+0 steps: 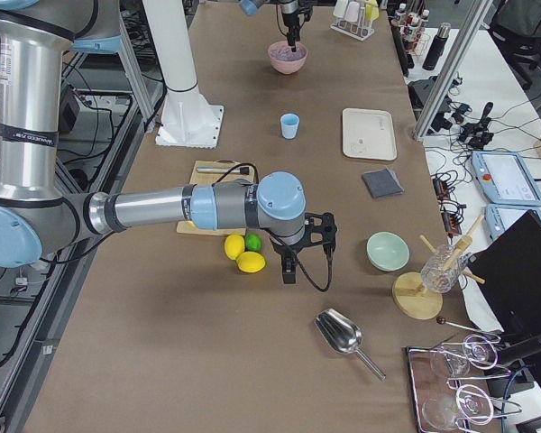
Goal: Put ice and cherries in cup
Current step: 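Lower the left gripper into the bowl and grasp another ice cube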
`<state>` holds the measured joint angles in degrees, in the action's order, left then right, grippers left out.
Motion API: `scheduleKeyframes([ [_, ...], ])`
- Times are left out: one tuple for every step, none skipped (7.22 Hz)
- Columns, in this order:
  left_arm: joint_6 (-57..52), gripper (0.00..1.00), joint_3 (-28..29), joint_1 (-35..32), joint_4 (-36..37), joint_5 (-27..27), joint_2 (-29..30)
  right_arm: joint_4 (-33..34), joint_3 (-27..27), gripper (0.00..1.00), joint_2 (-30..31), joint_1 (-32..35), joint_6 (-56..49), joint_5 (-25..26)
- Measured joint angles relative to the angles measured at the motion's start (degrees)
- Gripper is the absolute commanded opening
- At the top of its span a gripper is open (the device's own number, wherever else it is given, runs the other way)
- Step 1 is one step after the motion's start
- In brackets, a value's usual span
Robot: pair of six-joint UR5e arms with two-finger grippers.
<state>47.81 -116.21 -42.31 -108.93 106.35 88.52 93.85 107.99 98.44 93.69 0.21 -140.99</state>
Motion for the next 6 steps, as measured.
scheduleKeyframes([
  [-0.1, 0.97, 0.3, 0.9, -0.2, 0.1, -0.4, 0.0, 0.0, 1.0, 0.0, 0.0, 0.0, 0.1],
  [-0.3, 0.97, 0.3, 1.4, -0.6, 0.3, -1.4, -0.1, 0.0, 1.0, 0.0, 0.0, 0.0, 0.1],
  [-0.5, 0.96, 0.3, 1.6, -1.4, 0.4, -2.3, -0.1, 0.0, 1.0, 0.0, 0.0, 0.0, 0.1],
  [-0.6, 0.95, 0.4, 1.7, -2.0, 1.1, -2.7, -0.1, 0.1, 1.0, 0.0, 0.0, 0.0, 0.1],
  [-0.6, 0.89, 0.5, 1.9, -2.4, 2.3, -2.9, -0.1, 0.2, 1.0, 0.0, 0.0, 0.0, 0.2],
  [-0.5, 0.88, 0.7, 2.2, -2.8, 3.1, -2.9, -0.2, 0.5, 1.0, 0.0, 0.0, 0.0, 0.2],
])
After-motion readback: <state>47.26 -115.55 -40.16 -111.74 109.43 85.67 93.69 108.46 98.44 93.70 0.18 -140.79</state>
